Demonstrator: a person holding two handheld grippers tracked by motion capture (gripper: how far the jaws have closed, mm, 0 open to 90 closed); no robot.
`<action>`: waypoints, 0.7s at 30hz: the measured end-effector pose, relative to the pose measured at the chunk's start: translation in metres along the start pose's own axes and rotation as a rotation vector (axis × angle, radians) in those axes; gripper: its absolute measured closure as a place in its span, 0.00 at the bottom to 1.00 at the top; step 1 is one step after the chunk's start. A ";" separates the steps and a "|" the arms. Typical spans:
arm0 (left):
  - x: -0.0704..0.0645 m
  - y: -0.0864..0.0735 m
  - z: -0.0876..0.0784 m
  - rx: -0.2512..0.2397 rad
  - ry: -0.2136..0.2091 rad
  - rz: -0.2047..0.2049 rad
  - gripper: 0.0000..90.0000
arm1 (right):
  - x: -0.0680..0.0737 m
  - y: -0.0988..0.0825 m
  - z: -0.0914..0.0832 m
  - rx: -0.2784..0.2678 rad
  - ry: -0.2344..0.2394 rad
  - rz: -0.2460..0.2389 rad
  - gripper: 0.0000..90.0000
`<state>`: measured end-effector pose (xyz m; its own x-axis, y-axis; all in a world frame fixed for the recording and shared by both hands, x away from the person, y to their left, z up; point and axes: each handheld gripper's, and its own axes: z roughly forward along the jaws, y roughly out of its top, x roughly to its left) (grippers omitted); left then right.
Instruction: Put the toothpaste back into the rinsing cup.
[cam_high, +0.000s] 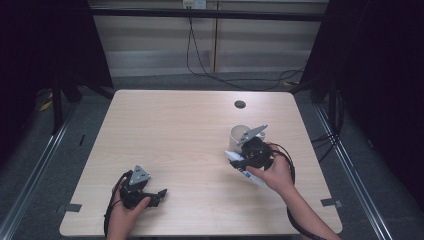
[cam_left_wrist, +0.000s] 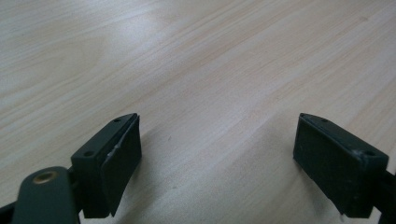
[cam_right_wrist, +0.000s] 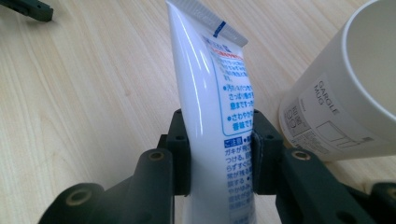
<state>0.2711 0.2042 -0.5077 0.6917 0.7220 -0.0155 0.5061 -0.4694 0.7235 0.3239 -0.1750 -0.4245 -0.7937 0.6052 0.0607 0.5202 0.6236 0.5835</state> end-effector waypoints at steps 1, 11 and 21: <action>0.000 0.000 0.000 0.001 0.001 -0.001 0.17 | -0.001 0.001 -0.001 -0.007 0.002 -0.005 0.75; 0.000 0.000 0.000 -0.001 -0.002 -0.005 0.17 | -0.002 0.008 -0.010 -0.068 0.026 0.013 0.74; 0.000 0.000 0.000 -0.002 0.000 -0.004 0.17 | -0.004 0.015 -0.016 -0.120 0.038 0.027 0.74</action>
<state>0.2711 0.2042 -0.5078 0.6895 0.7240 -0.0187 0.5081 -0.4652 0.7248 0.3295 -0.1759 -0.4026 -0.7923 0.6007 0.1069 0.5021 0.5423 0.6737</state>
